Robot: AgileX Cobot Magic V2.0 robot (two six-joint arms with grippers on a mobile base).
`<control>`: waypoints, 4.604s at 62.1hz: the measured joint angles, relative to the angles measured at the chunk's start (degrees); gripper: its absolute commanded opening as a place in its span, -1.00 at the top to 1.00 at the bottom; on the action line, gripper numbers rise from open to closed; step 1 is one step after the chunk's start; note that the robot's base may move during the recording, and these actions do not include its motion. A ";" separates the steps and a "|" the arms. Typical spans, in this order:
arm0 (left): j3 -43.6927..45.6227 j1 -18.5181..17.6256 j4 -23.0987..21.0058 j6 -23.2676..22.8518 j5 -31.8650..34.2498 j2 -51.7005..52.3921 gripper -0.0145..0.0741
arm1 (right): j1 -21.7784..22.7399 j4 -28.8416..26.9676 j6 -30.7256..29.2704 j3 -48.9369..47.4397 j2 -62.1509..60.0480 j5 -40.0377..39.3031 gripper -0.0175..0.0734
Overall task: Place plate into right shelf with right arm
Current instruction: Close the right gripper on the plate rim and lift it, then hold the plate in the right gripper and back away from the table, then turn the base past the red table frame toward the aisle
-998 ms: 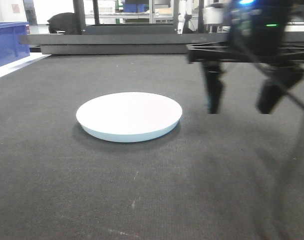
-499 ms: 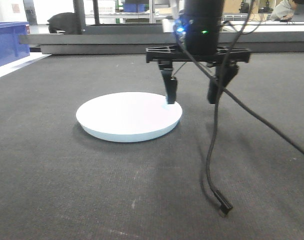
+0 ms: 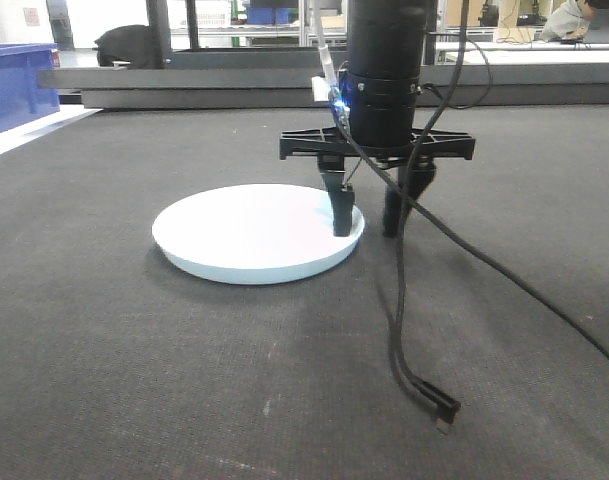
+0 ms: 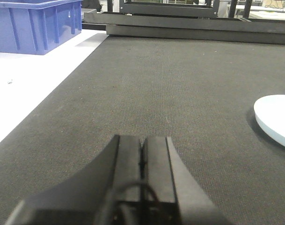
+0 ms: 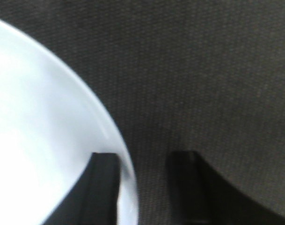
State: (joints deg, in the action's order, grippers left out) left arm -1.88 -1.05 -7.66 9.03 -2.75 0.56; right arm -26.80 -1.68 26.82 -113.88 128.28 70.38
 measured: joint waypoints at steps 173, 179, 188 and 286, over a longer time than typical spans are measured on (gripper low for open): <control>0.00 0.00 0.00 0.00 0.00 0.00 0.96 | 26.12 -3.56 -30.54 96.12 -121.12 -61.41 0.49; 0.00 0.00 0.00 0.00 0.00 0.00 0.96 | 26.12 -3.56 -30.54 96.12 -121.12 -61.41 0.49; 0.00 0.00 0.00 0.00 0.00 0.00 0.96 | 26.12 -3.56 -30.54 96.12 -121.12 -61.41 0.49; 0.00 0.00 0.00 0.00 0.00 0.00 0.96 | 26.12 -3.61 -30.60 96.12 -121.12 -61.41 0.49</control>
State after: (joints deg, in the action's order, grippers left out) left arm -1.88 -1.05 -7.66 9.03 -2.75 0.56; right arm -0.68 -5.29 -3.78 -17.75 7.16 8.97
